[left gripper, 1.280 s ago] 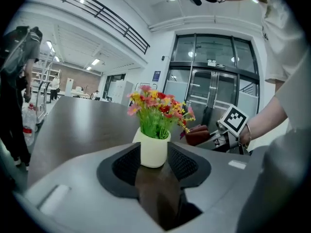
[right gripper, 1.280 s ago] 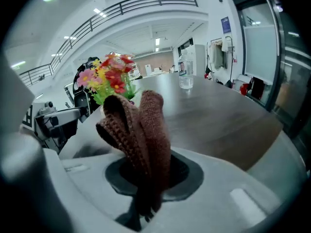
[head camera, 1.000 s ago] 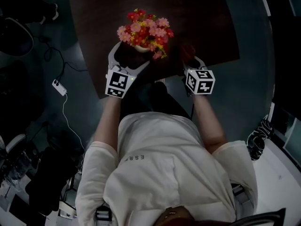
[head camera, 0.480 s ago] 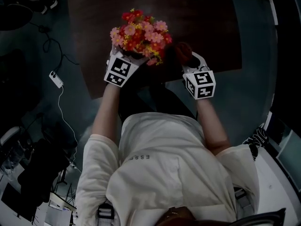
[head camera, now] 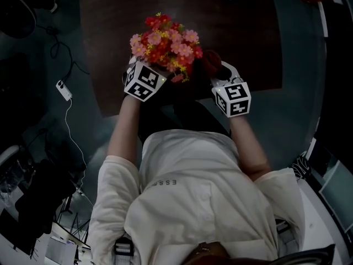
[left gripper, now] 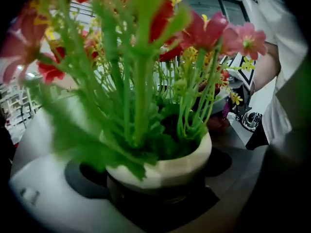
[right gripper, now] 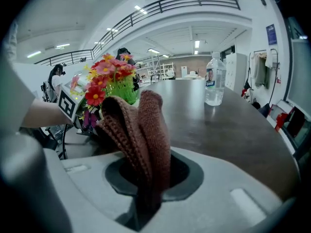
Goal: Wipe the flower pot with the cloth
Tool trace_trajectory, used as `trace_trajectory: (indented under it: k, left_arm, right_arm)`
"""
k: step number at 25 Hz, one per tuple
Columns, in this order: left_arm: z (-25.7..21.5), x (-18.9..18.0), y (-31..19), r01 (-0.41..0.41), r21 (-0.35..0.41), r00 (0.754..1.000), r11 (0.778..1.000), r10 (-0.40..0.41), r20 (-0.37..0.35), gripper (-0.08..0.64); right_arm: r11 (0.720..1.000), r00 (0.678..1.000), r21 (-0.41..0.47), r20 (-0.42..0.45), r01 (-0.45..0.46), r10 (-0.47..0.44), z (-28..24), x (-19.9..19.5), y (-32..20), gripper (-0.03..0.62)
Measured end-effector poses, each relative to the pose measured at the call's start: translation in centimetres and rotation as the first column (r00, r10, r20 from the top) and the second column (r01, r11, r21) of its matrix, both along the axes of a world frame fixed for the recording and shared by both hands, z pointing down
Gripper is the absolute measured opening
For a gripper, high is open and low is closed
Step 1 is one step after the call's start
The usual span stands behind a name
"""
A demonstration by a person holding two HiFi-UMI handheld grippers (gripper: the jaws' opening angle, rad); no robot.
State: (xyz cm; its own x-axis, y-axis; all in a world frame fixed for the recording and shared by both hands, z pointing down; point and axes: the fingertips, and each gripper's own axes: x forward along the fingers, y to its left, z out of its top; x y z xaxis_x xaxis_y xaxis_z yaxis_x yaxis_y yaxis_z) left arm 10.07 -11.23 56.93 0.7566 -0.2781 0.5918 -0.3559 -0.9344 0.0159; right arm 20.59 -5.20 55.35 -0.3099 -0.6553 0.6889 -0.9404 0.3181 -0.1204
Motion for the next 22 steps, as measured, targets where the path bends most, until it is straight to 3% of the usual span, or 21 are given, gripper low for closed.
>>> trace_trajectory:
  k: [6,14,18,22]
  left_arm:
    - [-0.4,0.4,0.6,-0.001,-0.004,0.999,1.000,0.001,-0.053,0.566]
    - [-5.6,0.5,0.2,0.100,-0.045,0.973,0.994,-0.107,-0.204,0.566]
    - [-9.4,-0.1,-0.2,0.110,-0.076,0.968,0.991,-0.124,-0.218,0.566]
    - [-12.2,-0.3,-1.0,0.105,-0.088,0.969,0.991,-0.122,-0.217,0.566]
  right_arm:
    - [0.999,0.999,0.005,-0.010,0.043,-0.043,0.1,-0.5,-0.7,0.048]
    - [0.998,0.998,0.015,0.002,0.061,-0.061,-0.2,-0.5,-1.4,0.048]
    - [0.997,0.997,0.050,0.050,0.061,-0.064,-2.0,-3.3,-3.7,0.048]
    - [0.985,0.987,0.122,0.086,0.125,-0.136,-4.5,-7.4,-5.4,0.048]
